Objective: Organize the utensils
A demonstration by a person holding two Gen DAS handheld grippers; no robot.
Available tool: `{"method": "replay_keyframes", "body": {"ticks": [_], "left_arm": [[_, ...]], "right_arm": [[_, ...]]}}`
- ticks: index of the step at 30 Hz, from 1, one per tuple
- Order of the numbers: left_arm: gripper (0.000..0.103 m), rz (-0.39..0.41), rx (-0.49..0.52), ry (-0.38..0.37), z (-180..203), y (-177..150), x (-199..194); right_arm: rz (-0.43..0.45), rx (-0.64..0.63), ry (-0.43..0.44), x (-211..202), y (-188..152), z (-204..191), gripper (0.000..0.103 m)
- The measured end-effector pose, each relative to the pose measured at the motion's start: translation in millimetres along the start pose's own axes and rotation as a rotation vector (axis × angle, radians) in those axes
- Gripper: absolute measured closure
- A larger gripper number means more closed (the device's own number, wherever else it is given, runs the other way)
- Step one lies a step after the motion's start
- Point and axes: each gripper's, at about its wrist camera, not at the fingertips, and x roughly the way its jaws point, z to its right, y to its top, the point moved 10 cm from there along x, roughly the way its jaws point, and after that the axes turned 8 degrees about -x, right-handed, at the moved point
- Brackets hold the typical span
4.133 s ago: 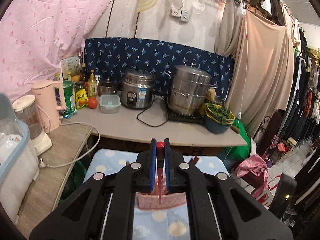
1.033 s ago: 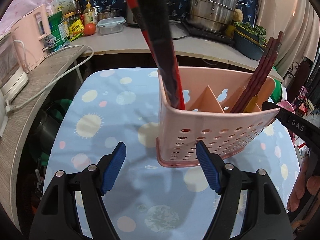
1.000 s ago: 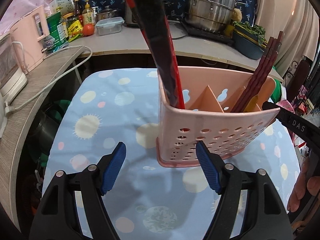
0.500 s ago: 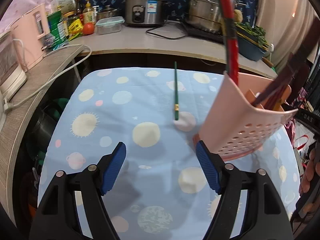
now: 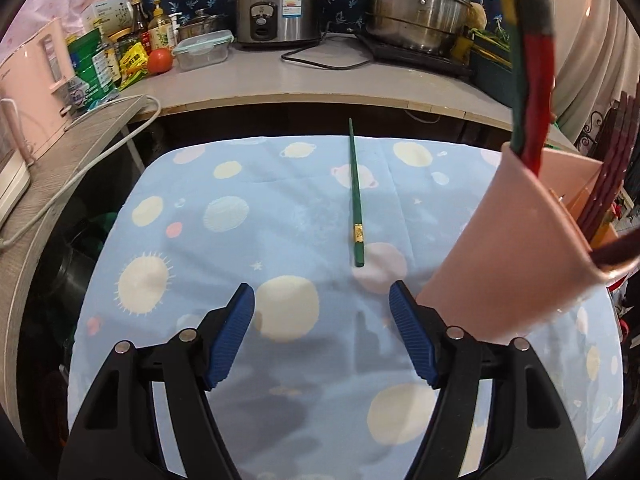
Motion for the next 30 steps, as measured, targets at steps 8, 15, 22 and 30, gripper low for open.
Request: {"method": "replay_keyframes", "body": {"ticks": [8,15,22,30], "left_arm": [[0.044,-0.017,-0.054,-0.051,-4.9,-2.7,26.0],[0.044,-0.004,-0.054,-0.039,-22.1,-10.3,11.4],[0.043,-0.004,-0.153,0.035,-78.3,-19.2,-12.5],[0.041,0.023,-0.198,0.214,-152.7,-25.3,-49.5]], "right_arm": [[-0.100,-0.085,0.026,11.0,-43.3,-25.1,0.060],[-0.120,-0.169,0.090,22.8,-55.8,-71.0,0.066],[-0.161,-0.368,0.138,37.8,-88.6,-157.9,0.081],[-0.177,-0.563,-0.019,118.7,-74.6,-235.7,0.081]]}}
